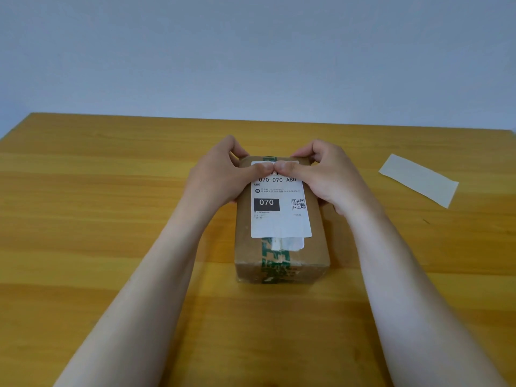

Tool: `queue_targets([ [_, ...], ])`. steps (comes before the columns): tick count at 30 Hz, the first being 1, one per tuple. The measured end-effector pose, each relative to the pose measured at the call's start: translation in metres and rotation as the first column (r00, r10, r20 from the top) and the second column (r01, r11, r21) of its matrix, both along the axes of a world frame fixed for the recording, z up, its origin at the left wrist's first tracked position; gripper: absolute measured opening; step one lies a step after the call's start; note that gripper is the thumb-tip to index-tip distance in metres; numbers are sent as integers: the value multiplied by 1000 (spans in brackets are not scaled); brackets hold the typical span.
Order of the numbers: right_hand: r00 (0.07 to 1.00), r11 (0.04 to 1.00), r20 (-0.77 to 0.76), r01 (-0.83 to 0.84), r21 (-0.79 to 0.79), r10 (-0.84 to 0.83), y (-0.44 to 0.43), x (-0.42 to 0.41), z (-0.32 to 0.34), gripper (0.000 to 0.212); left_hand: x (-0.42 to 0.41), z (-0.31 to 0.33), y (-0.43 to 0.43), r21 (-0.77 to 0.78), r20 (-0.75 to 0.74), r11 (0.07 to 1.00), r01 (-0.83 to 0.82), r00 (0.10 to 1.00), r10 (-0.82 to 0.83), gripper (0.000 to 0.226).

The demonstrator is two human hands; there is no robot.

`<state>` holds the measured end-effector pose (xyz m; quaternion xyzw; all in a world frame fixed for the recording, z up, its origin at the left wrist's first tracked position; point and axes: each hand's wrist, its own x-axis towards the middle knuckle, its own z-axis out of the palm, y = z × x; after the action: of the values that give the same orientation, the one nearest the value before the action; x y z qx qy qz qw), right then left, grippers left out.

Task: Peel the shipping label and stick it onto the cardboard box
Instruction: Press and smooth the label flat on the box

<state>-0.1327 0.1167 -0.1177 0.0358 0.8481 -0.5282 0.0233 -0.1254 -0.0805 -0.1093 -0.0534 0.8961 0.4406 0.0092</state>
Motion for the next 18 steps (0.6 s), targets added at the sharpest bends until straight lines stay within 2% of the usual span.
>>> queue_targets([
  [8, 999, 999, -33, 23, -22, -24, 0, -3, -3, 25, -1, -4, 2, -9, -74, 996, -86, 994, 85, 40],
  [14, 997, 998, -57, 56, 0, -55, 1, -2, -2, 22, 0, -4, 1, -45, -128, 987, -154, 981, 147, 33],
  [17, 1000, 996, -13, 23, -90, -24, 4, 2, 7, 18, -2, -2, 2, 81, -97, 994, -72, 992, 80, 48],
  [18, 1000, 993, 2, 4, -121, -4, 4, 4, 11, 27, -2, -1, 2, 115, -73, 992, -44, 996, 53, 56],
])
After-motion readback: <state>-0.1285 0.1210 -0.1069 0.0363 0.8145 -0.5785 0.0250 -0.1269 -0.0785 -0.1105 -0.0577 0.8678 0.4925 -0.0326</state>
